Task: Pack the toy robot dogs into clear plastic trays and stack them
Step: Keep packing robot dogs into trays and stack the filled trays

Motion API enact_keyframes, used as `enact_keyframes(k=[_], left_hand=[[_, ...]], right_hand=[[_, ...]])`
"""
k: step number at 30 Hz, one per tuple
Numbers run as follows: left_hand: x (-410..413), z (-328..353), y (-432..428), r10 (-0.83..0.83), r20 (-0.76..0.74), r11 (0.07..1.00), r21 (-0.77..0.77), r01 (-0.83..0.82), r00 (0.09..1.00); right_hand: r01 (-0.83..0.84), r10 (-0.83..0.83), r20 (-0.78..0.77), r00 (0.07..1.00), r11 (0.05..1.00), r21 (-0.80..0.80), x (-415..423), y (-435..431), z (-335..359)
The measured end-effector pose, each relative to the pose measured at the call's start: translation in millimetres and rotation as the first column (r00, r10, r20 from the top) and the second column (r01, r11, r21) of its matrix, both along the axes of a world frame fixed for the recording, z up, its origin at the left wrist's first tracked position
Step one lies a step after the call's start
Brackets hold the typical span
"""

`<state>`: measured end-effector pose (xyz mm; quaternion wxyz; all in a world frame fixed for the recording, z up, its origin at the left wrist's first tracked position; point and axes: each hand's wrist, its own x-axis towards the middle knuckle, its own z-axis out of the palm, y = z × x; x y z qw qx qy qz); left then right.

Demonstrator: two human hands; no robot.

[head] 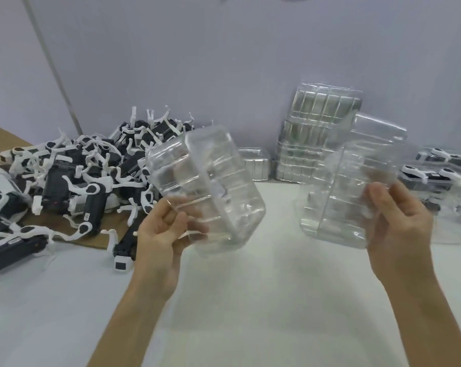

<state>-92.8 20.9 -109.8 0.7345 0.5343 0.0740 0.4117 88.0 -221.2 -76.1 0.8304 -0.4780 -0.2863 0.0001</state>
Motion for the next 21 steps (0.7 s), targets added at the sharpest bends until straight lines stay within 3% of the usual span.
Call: enact_keyframes(k=[5, 9, 12, 16, 21], left_hand=[[5, -3, -5, -0.192, 0.101, 0.96, -0.189, 0.209, 0.976], [1, -5, -3, -0.171, 0.132, 0.875, -0.435, 0.212, 0.976], [-5, -3, 2, -0.15, 0.131, 0.835, -0.514, 0.196, 0.98], [-6, -2, -7, -0.049, 0.045, 0.847, -0.528, 0.065, 0.998], [2, -18, -6, -0.084, -0.012, 0.805, -0.591, 0.061, 0.996]], right_hand=[[-0.019, 0.03, 0.094, 0.995, 0.994, -0.112, -12, 10, -3], [0.11, -0.08, 0.168, 0.983, 0.979, -0.173, -10, 13, -2], [0.216, -0.111, 0.331, 0.937, 0.929, -0.3, -5, 26, 10], [0.502, -0.12, 0.657, 0.745, 0.748, -0.433, 10, 70, 28], [0.69, 0.026, 0.796, 0.605, 0.482, -0.54, 47, 133, 17]])
